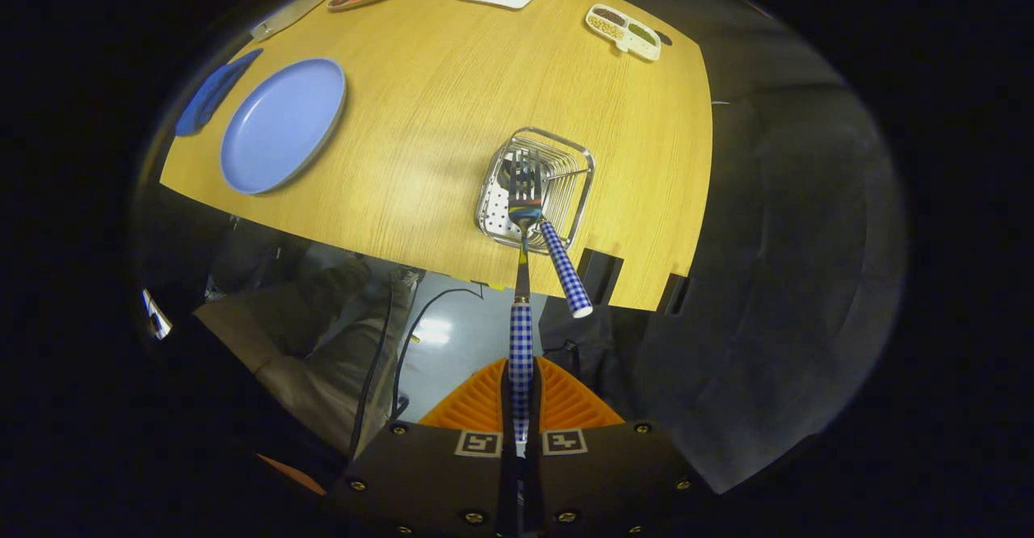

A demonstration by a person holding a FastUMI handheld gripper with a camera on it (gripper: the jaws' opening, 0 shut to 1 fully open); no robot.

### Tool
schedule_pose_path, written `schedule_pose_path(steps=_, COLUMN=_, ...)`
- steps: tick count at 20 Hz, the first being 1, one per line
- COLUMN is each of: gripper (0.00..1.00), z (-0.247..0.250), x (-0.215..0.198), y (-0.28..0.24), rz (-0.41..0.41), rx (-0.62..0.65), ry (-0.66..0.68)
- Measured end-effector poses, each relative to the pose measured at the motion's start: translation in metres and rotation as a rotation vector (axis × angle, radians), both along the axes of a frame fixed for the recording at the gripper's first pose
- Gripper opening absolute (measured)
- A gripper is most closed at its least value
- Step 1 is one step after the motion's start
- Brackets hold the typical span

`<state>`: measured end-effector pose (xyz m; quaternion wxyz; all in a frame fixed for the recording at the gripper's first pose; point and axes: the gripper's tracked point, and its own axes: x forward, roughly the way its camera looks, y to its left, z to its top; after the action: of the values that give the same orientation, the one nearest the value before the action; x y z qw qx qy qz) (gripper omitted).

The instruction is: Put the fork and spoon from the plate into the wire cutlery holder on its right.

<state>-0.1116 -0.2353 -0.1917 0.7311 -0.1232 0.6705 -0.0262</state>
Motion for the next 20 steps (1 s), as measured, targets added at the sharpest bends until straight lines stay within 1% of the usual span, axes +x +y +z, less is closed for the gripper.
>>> schedule_pose_path(steps=2, gripper=0.04, z=-0.007, x=0.002, y=0.001, rz=-0.009, rx=0.037, ry=0.071)
schedule_pose_path(steps=4, gripper=0.04, z=-0.016, x=0.006, y=0.006, rz=-0.053, rx=0.100, ry=0.132)
schedule_pose_path(steps=7, gripper=0.04, z=-0.019, x=0.022, y=-0.006, rz=-0.037, rx=0.053, ry=0.169)
schedule_pose_path(steps=11, gripper=0.04, z=-0.023, x=0.028, y=-0.008, rz=-0.020, rx=0.049, ry=0.237)
schedule_pose_path(steps=15, gripper=0.05, z=-0.021, x=0.035, y=-0.010, rz=-0.010, rx=0.040, ry=0.254)
schedule_pose_path(steps=17, gripper=0.10, z=-0.022, x=0.037, y=-0.011, rz=-0.008, rx=0.043, ry=0.261)
schedule_pose_path(steps=20, gripper=0.12, z=-0.020, x=0.044, y=-0.014, rz=-0.009, rx=0.042, ry=0.249)
